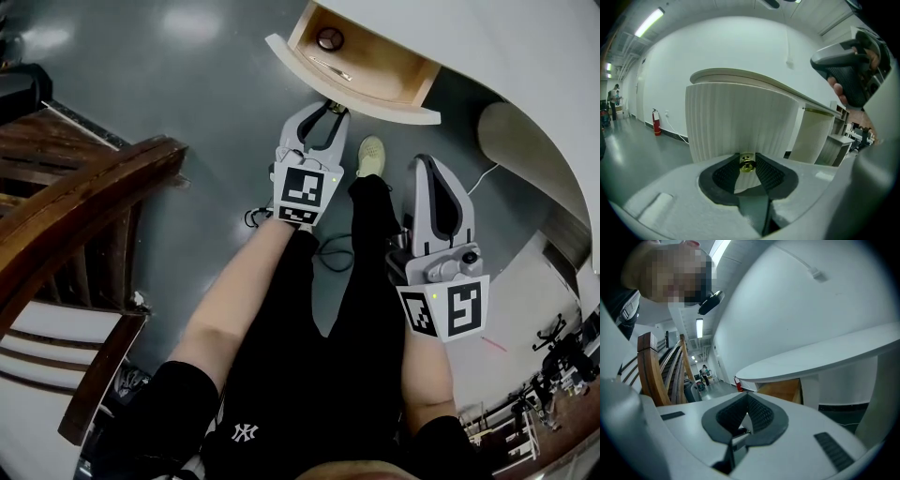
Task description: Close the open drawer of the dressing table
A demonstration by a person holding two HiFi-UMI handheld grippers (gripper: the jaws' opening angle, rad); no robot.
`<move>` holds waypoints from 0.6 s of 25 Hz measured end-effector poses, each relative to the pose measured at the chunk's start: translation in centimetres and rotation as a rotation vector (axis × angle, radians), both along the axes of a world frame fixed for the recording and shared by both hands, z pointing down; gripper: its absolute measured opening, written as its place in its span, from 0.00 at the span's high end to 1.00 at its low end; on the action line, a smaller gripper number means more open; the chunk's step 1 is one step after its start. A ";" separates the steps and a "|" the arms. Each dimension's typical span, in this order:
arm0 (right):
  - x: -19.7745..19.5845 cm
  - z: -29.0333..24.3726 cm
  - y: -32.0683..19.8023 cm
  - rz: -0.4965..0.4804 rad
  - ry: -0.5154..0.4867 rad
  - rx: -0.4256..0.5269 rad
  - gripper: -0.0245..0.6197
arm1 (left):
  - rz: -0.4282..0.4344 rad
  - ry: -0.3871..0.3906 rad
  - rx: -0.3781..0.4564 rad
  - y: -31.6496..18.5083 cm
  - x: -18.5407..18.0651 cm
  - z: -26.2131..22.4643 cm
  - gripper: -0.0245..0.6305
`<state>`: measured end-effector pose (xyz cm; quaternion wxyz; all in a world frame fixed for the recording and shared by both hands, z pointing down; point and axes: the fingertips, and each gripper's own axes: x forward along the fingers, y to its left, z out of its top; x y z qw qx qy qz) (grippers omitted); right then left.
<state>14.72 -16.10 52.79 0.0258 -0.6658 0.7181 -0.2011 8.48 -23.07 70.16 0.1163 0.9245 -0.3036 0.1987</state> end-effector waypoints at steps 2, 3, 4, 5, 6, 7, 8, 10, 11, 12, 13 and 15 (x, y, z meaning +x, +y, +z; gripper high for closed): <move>0.8 0.5 -0.2 0.004 -0.004 -0.003 0.94 | 0.002 0.009 0.009 -1.0 1.1 -0.1 0.79; 1.1 0.7 -0.3 0.004 -0.006 -0.004 0.94 | 0.004 0.013 0.015 -1.5 1.6 -0.1 0.79; 1.3 0.9 -0.4 0.002 -0.007 -0.007 0.94 | 0.006 0.017 0.022 -2.0 2.1 -0.1 0.79; 1.4 1.1 -0.6 -0.001 -0.008 -0.009 0.94 | 0.007 0.021 0.028 -2.5 2.5 -0.2 0.79; 1.5 1.3 -0.7 -0.006 -0.009 -0.012 0.94 | 0.007 0.025 0.033 -2.9 2.8 -0.2 0.79; 1.6 1.5 -0.8 -0.010 -0.009 -0.015 0.94 | 0.006 0.028 0.038 -3.3 3.2 -0.3 0.79; 1.8 1.7 -0.9 -0.012 -0.010 -0.017 0.94 | 0.004 0.031 0.043 -3.6 3.5 -0.3 0.79; 2.3 2.1 -1.1 -0.012 -0.013 -0.020 0.94 | 0.000 0.038 0.052 -4.3 4.0 -0.3 0.79; 2.5 2.4 -1.2 -0.012 -0.014 -0.022 0.94 | -0.001 0.042 0.057 -4.6 4.3 -0.2 0.79; 2.7 2.6 -1.4 -0.012 -0.014 -0.022 0.94 | -0.001 0.047 0.063 -4.9 4.6 -0.2 0.79; 2.9 2.8 -1.5 -0.013 -0.013 -0.022 0.94 | -0.001 0.051 0.069 -5.3 5.0 -0.2 0.79; 3.3 3.0 -1.7 -0.014 -0.013 -0.021 0.94 | -0.003 0.058 0.080 -6.0 5.6 -0.2 0.79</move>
